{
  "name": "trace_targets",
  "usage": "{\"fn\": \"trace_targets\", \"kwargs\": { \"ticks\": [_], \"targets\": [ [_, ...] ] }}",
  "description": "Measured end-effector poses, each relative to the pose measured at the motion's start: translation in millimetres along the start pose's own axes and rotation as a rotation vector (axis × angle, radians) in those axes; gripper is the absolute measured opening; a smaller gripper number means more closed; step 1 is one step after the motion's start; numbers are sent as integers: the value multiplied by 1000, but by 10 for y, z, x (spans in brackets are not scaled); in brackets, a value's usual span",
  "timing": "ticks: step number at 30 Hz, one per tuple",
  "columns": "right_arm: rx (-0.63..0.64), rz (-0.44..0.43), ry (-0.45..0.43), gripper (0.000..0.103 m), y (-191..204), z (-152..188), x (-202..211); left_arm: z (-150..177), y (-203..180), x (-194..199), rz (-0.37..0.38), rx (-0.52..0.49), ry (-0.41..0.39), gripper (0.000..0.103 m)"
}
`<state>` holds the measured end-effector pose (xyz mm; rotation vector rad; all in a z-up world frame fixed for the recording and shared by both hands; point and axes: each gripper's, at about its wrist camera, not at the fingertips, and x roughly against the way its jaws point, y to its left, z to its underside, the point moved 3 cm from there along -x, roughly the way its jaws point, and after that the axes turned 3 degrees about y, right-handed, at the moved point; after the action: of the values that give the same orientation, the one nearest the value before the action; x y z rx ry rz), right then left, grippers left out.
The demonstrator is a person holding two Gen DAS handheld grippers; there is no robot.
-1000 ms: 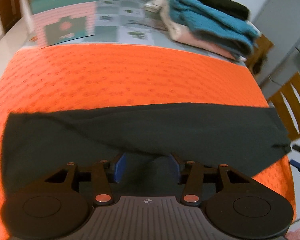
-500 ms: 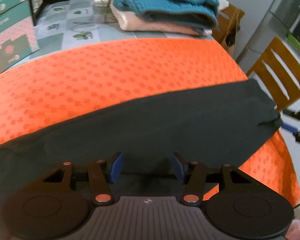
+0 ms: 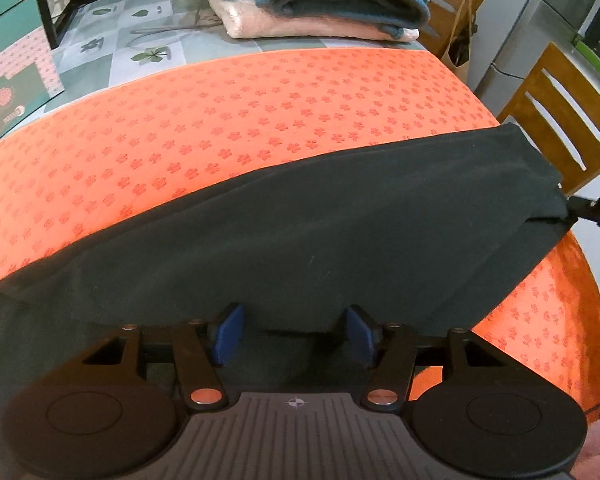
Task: Fold clothes
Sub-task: 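Grasp the shirt strip's end with the right gripper and lift it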
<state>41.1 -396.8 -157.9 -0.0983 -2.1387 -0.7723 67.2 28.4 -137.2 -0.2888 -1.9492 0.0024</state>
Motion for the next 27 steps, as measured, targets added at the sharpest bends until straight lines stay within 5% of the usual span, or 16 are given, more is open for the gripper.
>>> {"fn": "trace_targets", "kwargs": {
  "ticks": [6, 9, 19, 27],
  "targets": [
    [-285, -117, -4, 84, -648, -52, 24, 11, 17, 103, 11, 30, -3, 60],
    [-426, -204, 0, 94, -886, 5, -163, 16, 25, 155, 17, 45, -4, 60],
    [-833, -513, -54, 99, -1384, 86, -772, -82, -71, 221, 24, 40, -20, 60],
    [-789, -407, 30, 98, -1326, 7, -1041, -66, -106, 207, 24, 43, -13, 60]
  ]
}}
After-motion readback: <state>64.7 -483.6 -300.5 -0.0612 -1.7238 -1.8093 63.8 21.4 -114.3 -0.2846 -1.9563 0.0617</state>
